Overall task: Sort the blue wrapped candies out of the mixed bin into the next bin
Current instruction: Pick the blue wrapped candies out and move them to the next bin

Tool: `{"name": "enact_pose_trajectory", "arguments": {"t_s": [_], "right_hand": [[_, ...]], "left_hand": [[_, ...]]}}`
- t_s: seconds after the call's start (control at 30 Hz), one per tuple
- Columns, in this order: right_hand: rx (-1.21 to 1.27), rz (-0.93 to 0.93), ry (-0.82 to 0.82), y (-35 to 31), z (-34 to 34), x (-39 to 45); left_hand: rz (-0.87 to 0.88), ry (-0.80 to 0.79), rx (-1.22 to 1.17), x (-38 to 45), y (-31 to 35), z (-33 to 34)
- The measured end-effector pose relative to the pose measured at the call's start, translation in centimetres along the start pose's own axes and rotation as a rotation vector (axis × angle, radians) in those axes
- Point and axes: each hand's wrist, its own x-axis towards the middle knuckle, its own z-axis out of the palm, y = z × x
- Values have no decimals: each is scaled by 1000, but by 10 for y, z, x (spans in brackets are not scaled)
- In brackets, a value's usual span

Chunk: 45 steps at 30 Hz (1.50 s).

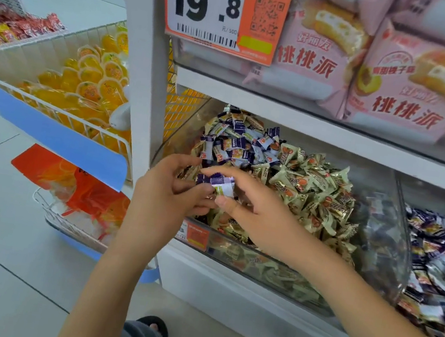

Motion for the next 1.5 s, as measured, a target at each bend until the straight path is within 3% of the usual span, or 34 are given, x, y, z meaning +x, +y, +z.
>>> {"name": "enact_pose_trajectory", "arguments": {"t_s": [0.17,0.27,0.4,0.47,0.53,0.6,0.73,0.8,0.93,1.07,1.23,1.43,1.5], "right_hand": [[174,84,133,-5,-3,-21],[37,151,296,-1,-17,-42],[-219,298,676,8,-62,-99],[-361,435,754,20,-87,-130],[-450,625,647,27,-104,-149],[-509,679,531,25,-108,-153],[-546,323,567,-3,-83,-118],[-482,168,403,-8,-59,-82],[-373,57,-9,7,-21,4],[-396,-76,-243,20,14,61],[-675,-351,-500,39,21,68],[-732,-139,-690,46,-23,47],[-667,-74,-683,34,-23,47]], "left_hand": [[30,-122,-34,-7,9,15],[33,-241,-1,-12,8,21],[116,-139,311,-9,-3,14],[166,-113,496,-4,-10,8],[198,-128,571,-3,-13,3],[225,-117,586,-6,-11,-1],[246,23,632,-8,-9,-12],[234,42,630,-9,-10,-13],[229,55,590,-15,-11,-16],[214,92,545,-14,-13,-25],[191,65,512,-11,-14,-32],[168,43,515,-12,-21,-40],[163,33,512,-14,-22,-42]]}}
